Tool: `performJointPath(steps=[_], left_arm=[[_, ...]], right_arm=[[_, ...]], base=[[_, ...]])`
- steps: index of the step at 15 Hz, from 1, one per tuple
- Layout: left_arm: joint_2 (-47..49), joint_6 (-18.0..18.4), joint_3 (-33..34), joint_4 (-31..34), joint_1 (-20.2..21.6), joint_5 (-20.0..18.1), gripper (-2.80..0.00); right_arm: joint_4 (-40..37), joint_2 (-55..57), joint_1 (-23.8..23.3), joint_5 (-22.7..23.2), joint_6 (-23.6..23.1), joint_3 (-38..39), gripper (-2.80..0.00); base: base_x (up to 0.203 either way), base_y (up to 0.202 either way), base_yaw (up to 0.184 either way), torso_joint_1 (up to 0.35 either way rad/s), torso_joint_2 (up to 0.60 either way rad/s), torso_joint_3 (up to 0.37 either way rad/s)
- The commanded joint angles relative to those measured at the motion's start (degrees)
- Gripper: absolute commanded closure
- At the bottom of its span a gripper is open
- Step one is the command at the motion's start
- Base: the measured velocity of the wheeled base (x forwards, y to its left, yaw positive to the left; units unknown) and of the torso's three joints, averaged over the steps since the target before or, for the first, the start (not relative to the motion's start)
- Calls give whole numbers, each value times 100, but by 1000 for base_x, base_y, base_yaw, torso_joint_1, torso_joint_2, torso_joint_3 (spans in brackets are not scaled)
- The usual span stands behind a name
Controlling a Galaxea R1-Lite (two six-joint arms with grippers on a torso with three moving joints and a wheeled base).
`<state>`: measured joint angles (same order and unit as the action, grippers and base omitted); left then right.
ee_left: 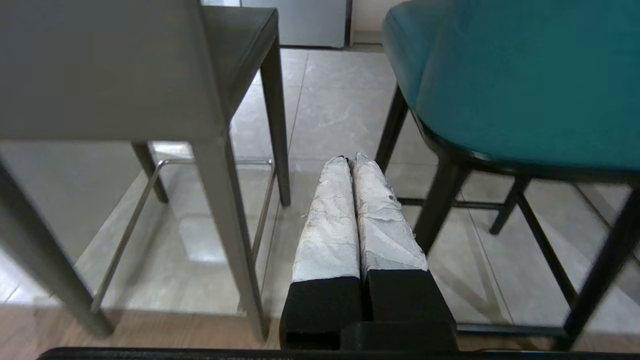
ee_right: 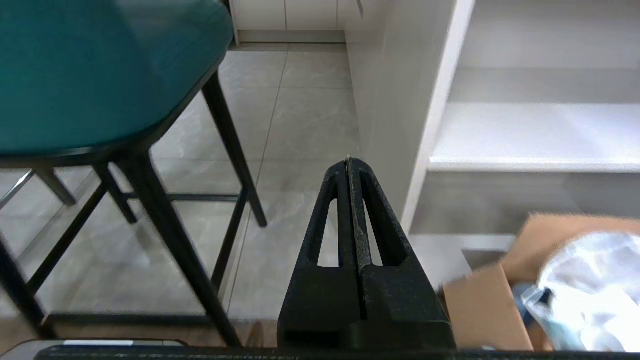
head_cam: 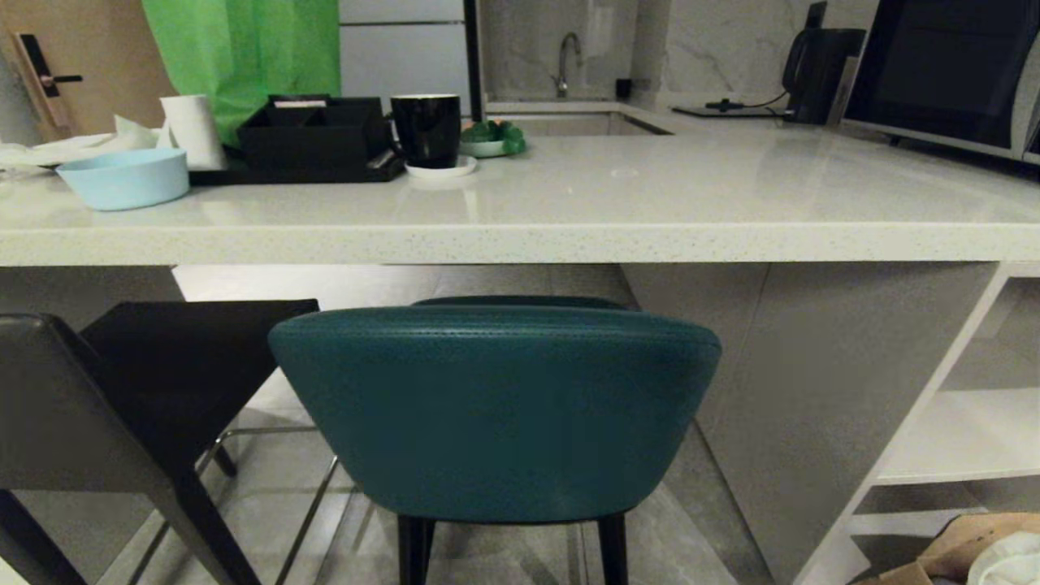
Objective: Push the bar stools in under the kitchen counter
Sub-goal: Pull the blue chair out from under the dining table
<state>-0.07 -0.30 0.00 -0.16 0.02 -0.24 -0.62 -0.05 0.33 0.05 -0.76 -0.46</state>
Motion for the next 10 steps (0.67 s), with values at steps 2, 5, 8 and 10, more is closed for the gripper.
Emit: performJointPath(steps=[2, 5, 8, 10], left_arm=[[-1, -5, 18, -2, 6, -2, 0], [-1, -5, 18, -2, 6, -2, 0], [-10, 138, 2, -5, 15, -12, 0], [249, 4, -426, 11, 14, -17, 0]], right_arm=[[1, 5, 2, 4, -3, 2, 0], [1, 5, 2, 4, -3, 2, 0], [-201, 358, -2, 79, -139, -188, 0], [-219, 1230, 2, 249, -110, -753, 0]], base=[[116, 0, 4, 9, 2, -2], [0, 0, 0, 0, 0, 0], [0, 0, 0, 0, 0, 0], [0, 0, 0, 0, 0, 0]])
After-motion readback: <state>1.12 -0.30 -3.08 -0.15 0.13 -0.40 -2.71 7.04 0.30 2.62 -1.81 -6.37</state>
